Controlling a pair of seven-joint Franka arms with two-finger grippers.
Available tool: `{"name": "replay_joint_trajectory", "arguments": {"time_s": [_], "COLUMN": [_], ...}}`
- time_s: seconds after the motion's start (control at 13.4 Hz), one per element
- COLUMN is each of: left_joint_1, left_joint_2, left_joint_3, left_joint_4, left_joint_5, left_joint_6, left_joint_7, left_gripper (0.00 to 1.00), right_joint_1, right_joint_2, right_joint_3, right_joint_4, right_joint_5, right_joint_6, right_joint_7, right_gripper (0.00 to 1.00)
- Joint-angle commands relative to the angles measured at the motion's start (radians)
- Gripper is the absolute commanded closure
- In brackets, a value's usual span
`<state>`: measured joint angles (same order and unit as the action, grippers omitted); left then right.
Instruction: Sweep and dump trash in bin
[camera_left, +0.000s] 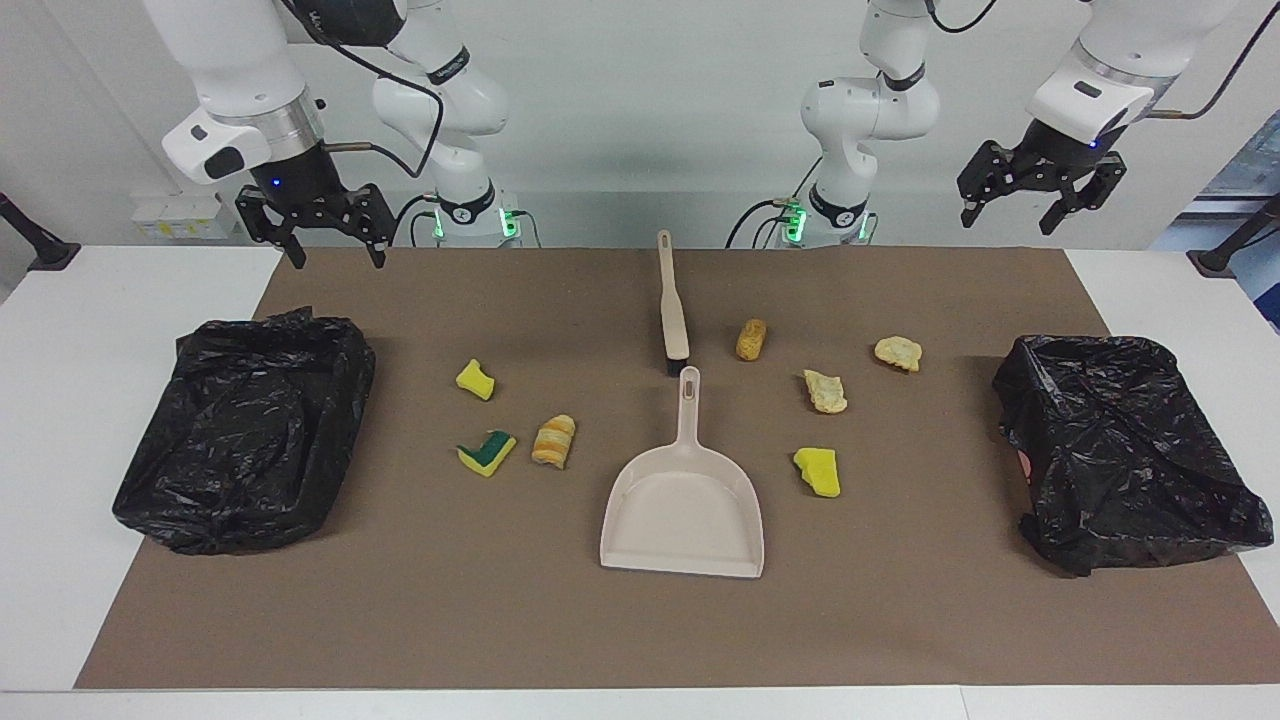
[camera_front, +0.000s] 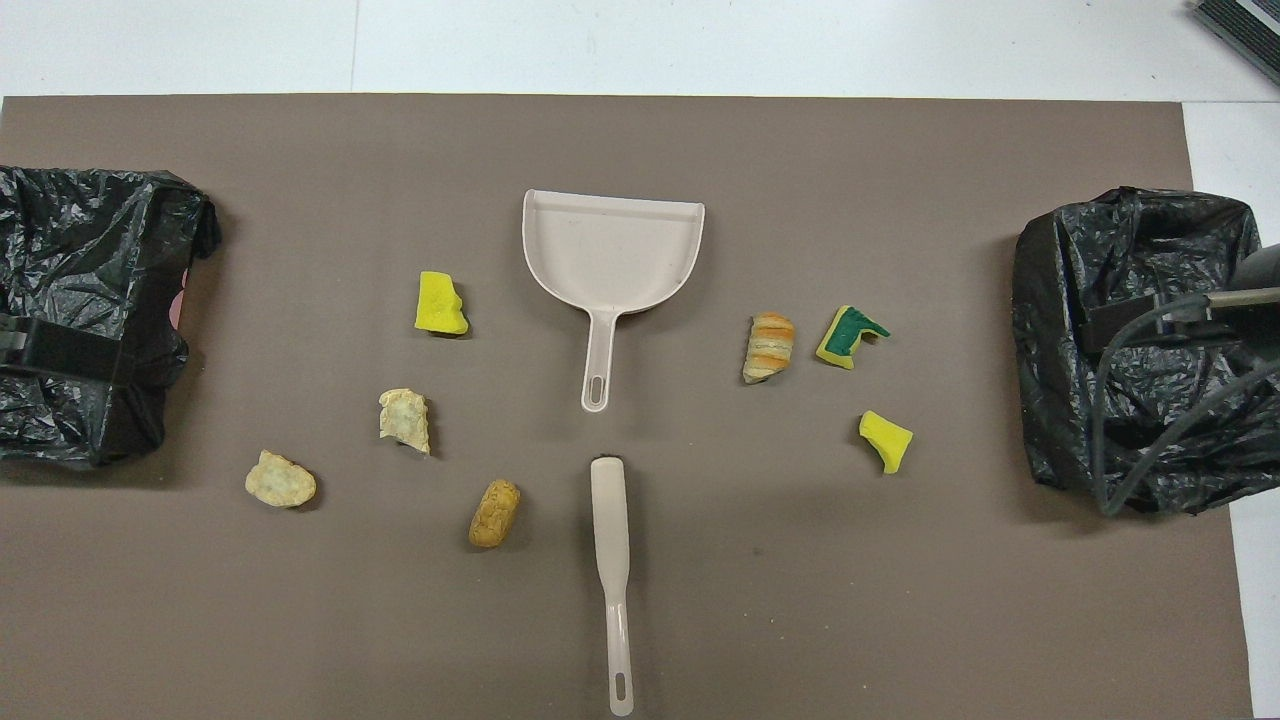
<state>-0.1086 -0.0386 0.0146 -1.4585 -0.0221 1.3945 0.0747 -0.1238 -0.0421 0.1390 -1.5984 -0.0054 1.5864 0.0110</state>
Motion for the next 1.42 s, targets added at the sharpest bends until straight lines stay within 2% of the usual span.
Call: {"name": "replay_joint_trajectory", "arguments": {"time_s": [0.0, 1.12, 1.35], "left_joint_1": [0.015, 0.0, -0.049], "left_joint_2": [-0.011, -0.011, -0.035], "left_joint_3": [-0.012, -0.022, -0.027], "left_joint_4": [0.0, -0.003, -0.075], "left_joint_5": [0.013, 0.007, -0.001], "left_joint_6": [-0.017, 0.001, 0.075], "left_joint_7": [0.0, -0.007, -0.01], "left_gripper": [0.0, 0.0, 0.0], "right_joint_1": [-0.008, -0.008, -0.026], "right_joint_2": [-0.021, -0.019, -0.018], "right_joint_3": [0.001, 0.001, -0.001], "right_joint_4": [-0.02, -0.02, -0.02], "right_joint_5": [0.024, 0.021, 0.009], "right_joint_6": [-0.002, -0.002, 0.0], "right_joint_7": [0.012, 0.015, 0.017], "right_gripper": [0.0, 0.0, 0.0]}}
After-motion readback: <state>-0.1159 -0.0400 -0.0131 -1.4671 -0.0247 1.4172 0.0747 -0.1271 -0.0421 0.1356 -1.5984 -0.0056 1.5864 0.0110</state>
